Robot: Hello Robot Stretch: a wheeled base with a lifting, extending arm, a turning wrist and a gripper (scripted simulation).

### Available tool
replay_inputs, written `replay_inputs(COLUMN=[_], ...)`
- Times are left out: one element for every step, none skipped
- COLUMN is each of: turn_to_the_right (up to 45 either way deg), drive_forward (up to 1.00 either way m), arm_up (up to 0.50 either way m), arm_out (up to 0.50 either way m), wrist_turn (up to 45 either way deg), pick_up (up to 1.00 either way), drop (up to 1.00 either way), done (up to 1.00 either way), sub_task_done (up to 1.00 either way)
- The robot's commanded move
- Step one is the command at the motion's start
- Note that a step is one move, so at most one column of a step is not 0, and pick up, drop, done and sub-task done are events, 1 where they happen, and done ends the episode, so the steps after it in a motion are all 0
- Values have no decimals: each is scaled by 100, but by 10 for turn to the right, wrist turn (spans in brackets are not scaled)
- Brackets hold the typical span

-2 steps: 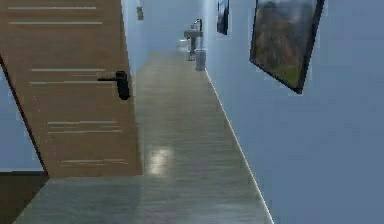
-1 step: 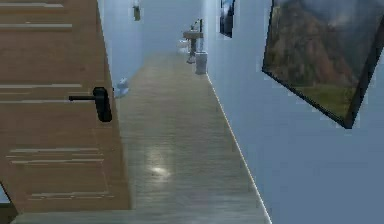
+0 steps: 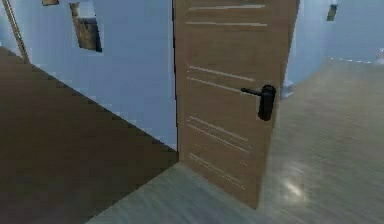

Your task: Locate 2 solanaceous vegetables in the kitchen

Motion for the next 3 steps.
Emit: replay_inputs(turn_to_the_right=[-300, 0, -60], drive_forward=[0, 15, 0], arm_up=[0, 0, 0], arm_out=[0, 0, 0], wrist_turn=[0, 0, 0], pick_up=[0, 0, 0], drop=[0, 0, 0], done=[0, 0, 0], sub_task_done=[0, 0, 0])
